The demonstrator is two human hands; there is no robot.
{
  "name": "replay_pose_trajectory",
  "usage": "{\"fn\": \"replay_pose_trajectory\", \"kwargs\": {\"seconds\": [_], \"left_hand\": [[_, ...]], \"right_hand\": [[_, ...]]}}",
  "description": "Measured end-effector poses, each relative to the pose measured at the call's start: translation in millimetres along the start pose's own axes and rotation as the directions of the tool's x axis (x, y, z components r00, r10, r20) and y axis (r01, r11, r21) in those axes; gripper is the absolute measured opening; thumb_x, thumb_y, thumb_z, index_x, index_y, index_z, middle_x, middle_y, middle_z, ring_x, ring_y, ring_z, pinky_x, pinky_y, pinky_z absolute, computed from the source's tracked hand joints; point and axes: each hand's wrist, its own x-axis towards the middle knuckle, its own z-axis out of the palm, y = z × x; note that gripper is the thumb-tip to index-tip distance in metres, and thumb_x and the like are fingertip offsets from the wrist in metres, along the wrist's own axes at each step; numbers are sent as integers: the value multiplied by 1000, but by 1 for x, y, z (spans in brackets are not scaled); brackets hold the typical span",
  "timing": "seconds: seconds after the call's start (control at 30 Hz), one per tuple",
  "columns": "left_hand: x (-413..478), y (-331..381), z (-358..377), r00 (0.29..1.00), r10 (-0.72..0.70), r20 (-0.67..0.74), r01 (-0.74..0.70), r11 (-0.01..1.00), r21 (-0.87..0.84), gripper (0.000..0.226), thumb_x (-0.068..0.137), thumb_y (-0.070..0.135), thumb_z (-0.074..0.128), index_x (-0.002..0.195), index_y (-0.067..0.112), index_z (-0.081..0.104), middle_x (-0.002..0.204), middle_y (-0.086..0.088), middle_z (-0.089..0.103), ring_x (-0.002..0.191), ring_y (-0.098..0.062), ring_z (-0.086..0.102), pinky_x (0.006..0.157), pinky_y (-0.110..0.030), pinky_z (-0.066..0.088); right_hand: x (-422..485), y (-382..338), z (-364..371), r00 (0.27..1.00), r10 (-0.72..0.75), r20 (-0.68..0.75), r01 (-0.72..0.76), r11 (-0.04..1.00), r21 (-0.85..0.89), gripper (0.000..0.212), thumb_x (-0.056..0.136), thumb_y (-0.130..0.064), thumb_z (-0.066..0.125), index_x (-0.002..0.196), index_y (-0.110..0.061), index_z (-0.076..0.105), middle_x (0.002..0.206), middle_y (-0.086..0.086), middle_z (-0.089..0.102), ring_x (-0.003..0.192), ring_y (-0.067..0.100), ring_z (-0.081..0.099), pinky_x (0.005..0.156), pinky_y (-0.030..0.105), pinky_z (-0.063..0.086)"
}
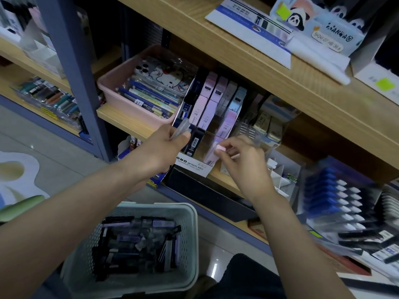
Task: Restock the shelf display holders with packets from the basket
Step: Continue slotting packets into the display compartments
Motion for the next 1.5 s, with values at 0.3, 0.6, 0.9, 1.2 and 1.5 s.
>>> {"fn": "replay_pose_trajectory", "kwargs": {"seconds": [0.3, 0.6, 0.9, 1.2, 1.5], "left_hand": [[6, 16, 8, 978, -193, 75, 205, 958, -199, 24, 100, 29, 35, 84, 12, 41, 62, -3, 34, 23, -4, 21, 32, -5, 17], [-5, -1, 3, 973, 119, 200, -140, 985, 97, 7, 93, 20, 54, 90, 26, 53, 76, 2, 50, 57, -2, 45, 57, -18, 36], [-3, -5, 12, 944, 324, 67, -331, 923, 198, 18, 84, 14, 67, 87, 25, 54, 83, 7, 58, 73, 4, 54, 60, -6, 40], [0, -21, 72, 813, 559, 164, -564, 684, 463, 34, 93, 14, 50, 127, 15, 43, 110, 4, 47, 93, -8, 51, 75, -13, 41], [18, -35, 110, 723, 491, 486, -670, 328, 665, 48, 95, 16, 43, 142, 12, 34, 143, -4, 34, 132, -19, 29, 107, -29, 24]], "right_hand": [[1, -3, 9, 1000, -19, 2, 19, 990, -142, 9, 86, -19, 66, 94, -17, 61, 93, -10, 46, 71, 2, 48, 69, 27, 49], [0, -41, -6, 926, 295, 234, -376, 703, 603, 28, 98, -29, 41, 89, -13, 63, 70, 4, 61, 55, 5, 57, 52, 18, 52], [-7, -34, -17, 914, 217, 342, -400, 620, 675, 13, 83, 1, 63, 90, -11, 64, 79, 4, 65, 65, 5, 65, 64, 16, 55], [-17, 22, -49, 818, 559, 135, -402, 388, 829, 15, 91, -8, 56, 102, -2, 64, 74, -1, 60, 68, 5, 59, 72, 18, 56], [-21, 82, -49, 760, 623, -182, -383, 656, 650, 7, 92, -11, 57, 95, -13, 63, 85, 0, 67, 74, 8, 67, 73, 18, 55]]}}
